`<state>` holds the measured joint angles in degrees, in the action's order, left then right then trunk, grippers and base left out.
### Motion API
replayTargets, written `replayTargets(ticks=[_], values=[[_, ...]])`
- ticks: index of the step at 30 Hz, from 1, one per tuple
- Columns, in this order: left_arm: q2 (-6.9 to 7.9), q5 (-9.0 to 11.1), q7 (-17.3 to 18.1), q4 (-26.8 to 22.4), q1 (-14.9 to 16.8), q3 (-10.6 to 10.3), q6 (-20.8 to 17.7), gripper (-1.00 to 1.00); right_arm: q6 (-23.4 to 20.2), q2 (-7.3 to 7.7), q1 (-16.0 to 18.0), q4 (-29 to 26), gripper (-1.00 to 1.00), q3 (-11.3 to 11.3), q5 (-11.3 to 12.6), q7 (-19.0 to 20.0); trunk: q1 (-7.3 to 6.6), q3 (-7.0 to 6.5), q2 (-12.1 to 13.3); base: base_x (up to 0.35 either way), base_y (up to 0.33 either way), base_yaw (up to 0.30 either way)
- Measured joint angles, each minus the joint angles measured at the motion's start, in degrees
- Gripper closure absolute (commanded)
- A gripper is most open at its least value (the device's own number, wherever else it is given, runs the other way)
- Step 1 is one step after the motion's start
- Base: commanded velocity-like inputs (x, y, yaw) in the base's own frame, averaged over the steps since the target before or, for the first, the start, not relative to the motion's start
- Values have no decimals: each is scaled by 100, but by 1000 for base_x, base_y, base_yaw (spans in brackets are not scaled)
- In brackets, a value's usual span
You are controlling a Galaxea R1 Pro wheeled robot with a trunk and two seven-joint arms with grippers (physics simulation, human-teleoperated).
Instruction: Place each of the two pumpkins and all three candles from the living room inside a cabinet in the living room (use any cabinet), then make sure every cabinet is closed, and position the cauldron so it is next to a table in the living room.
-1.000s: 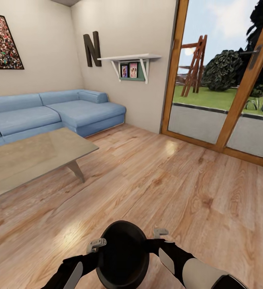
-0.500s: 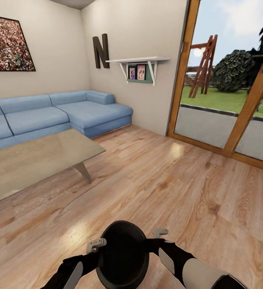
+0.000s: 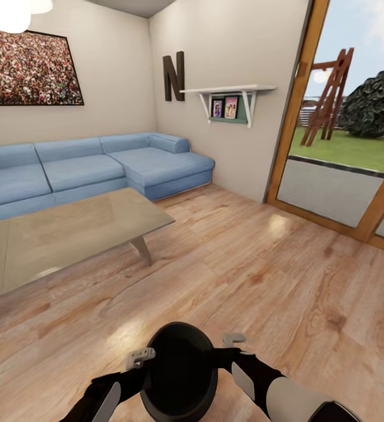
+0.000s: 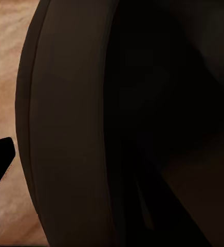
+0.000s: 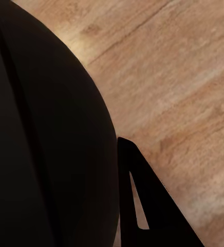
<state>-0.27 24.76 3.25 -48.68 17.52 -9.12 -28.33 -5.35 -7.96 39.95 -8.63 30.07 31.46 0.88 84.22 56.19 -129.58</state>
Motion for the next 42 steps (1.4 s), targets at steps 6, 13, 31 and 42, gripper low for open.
replayTargets(ticks=[6, 13, 31, 42], values=[[-1, -4, 0, -2, 0, 1, -1, 100, -1, 0, 0, 0, 100, -4, 0, 1, -3, 0, 0, 286, 0, 287], [-1, 1, 0, 3, 0, 0, -1, 100, -1, 0, 0, 2, 100, -3, -1, 1, -3, 0, 0, 331, 0, 287], [-1, -3, -1, 2, 1, -2, -1, 100, 0, 0, 0, 3, 100, 0, -1, 0, -1, 0, 0, 266, 0, 287], [-1, -3, -1, 2, 1, -2, -1, 100, 0, 0, 0, 3, 100, 1, -2, 0, -1, 0, 0, 127, 0, 287]])
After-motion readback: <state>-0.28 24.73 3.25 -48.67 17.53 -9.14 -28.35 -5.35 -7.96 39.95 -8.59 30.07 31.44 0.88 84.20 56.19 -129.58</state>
